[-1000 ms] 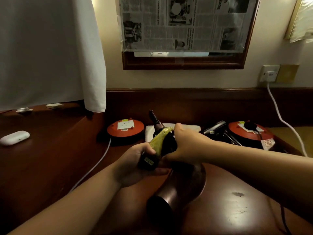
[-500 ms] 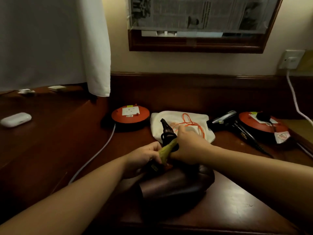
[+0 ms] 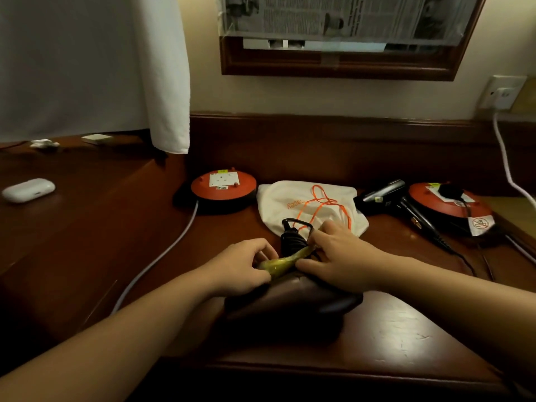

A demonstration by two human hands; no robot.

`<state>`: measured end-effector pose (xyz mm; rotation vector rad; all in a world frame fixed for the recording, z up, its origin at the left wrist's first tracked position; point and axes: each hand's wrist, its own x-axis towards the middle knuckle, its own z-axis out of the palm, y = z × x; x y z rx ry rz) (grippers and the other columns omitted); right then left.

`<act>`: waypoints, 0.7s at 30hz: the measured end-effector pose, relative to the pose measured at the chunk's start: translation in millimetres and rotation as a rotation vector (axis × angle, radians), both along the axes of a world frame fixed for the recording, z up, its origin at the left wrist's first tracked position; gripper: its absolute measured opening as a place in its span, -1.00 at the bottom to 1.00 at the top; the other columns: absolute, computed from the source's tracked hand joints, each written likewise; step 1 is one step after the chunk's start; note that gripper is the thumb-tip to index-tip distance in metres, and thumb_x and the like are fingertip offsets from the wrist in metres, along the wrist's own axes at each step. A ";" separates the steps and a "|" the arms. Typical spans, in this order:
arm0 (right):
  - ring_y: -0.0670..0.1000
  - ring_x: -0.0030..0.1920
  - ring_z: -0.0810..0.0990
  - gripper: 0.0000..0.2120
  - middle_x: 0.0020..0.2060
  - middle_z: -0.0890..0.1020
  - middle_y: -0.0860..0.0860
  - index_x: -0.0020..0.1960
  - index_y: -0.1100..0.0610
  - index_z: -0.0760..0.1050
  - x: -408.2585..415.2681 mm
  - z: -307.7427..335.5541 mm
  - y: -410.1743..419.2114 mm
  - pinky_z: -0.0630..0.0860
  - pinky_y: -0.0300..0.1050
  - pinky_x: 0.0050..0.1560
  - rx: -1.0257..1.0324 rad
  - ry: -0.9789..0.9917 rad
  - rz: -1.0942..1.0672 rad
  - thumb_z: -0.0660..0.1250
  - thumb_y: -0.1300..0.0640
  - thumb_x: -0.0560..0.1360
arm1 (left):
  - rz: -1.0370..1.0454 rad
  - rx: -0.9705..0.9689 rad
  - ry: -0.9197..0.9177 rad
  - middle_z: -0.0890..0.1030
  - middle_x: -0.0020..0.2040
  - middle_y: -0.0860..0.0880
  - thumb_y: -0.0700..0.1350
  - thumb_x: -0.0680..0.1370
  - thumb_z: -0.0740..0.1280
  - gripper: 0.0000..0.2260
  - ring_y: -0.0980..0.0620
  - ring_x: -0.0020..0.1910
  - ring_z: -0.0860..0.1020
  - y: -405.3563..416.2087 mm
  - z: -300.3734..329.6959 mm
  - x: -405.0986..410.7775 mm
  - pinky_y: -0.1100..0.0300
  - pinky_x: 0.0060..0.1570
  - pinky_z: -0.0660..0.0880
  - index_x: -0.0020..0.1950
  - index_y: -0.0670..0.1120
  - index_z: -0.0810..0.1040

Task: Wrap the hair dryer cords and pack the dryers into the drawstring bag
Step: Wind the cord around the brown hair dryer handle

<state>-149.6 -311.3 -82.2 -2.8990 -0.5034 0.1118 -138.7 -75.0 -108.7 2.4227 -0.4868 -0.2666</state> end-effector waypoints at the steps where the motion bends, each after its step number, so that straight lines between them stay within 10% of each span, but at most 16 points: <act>1: 0.08 0.36 0.40 -0.23 0.38 0.38 0.00 0.38 0.03 0.43 -5.8 -1.2 -4.4 0.40 0.03 0.42 -0.011 0.022 0.066 0.16 -0.54 0.44 | 0.006 -0.002 0.006 0.62 0.08 0.14 0.00 0.51 0.43 -0.74 0.15 0.07 0.59 -3.5 3.9 -8.1 0.07 0.14 0.59 0.19 0.13 0.58; 6: -0.03 0.53 0.29 0.10 0.58 0.27 -0.04 0.65 0.00 0.11 -20.4 -4.8 -15.1 0.28 -0.15 0.48 0.042 0.113 0.143 0.16 -0.62 0.30 | -0.136 0.408 -0.022 0.35 0.38 0.12 0.63 0.15 0.35 0.11 0.08 0.36 0.34 -14.7 15.5 -41.0 -0.02 0.37 0.41 0.57 0.10 0.21; 12: -0.03 0.34 0.40 -0.08 0.38 0.41 -0.05 0.56 0.00 0.28 -30.5 -6.4 -0.2 0.42 -0.08 0.38 0.068 0.002 0.189 0.24 -0.54 0.39 | -0.192 0.510 -0.156 0.31 0.20 0.08 0.30 0.19 0.55 -0.01 0.02 0.20 0.34 -8.5 6.4 -35.4 -0.01 0.17 0.53 0.50 0.07 0.20; 21: -0.05 0.65 -0.17 0.32 0.66 -0.08 -0.21 0.64 -0.30 -0.21 15.2 -14.8 -22.0 -0.07 0.09 0.62 -0.112 0.111 0.351 0.51 -0.54 0.14 | -0.304 0.583 -0.152 0.29 0.39 0.11 0.14 0.23 0.64 -0.01 0.06 0.38 0.28 41.9 18.1 -10.5 0.10 0.40 0.37 0.53 0.12 0.16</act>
